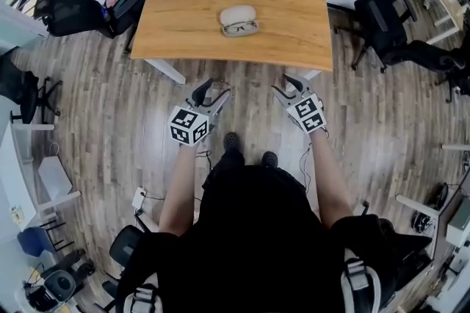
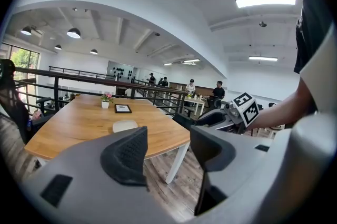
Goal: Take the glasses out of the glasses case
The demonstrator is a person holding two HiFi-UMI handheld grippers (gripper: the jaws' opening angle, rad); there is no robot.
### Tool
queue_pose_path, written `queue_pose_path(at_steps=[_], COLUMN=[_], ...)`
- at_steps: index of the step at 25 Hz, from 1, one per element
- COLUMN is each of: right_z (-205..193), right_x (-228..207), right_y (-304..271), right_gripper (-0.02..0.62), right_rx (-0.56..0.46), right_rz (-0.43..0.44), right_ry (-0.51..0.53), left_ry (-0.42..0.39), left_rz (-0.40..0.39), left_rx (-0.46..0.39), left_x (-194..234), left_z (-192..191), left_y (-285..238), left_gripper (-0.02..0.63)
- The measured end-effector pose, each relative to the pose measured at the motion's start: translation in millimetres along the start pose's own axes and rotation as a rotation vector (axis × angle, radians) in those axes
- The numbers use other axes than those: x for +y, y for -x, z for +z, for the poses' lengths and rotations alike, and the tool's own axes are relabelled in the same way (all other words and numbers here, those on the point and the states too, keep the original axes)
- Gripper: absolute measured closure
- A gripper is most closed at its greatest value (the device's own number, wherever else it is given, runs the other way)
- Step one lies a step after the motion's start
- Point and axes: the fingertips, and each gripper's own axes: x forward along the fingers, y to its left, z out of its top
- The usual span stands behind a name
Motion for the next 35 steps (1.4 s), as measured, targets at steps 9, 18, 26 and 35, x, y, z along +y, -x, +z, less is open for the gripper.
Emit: queue_pose_path(at_steps=[9, 18, 26, 35], right_z=[24.0, 36.0, 35.8, 38.6], right_x=[-7.4, -1.4, 9.3, -10.6], right_y=[-37.2, -67.6, -80.2, -94.1], right_gripper=[0.377, 0.377, 0.377, 0.382], right_rx=[-0.013, 0.006, 0.015, 0.0], right_rz=[-0.042, -0.079, -0.08, -0.07], right_ry=[-0.03, -0.034, -0.039, -0.032], left_ry=[-0.02, -0.038, -0.03, -0.034], left_rz=[-0.047, -0.087, -0.091, -0.082], left_rx=[0.015, 0.034, 0.037, 0.048], left_x=[46.6, 84.0, 99.3, 103.8], left_z=[10.8, 12.6, 10.6, 11.5], left_y=[-8.5, -3.6, 1.0, -11.4], left_gripper=[0.35, 0.35, 0.35, 0.35])
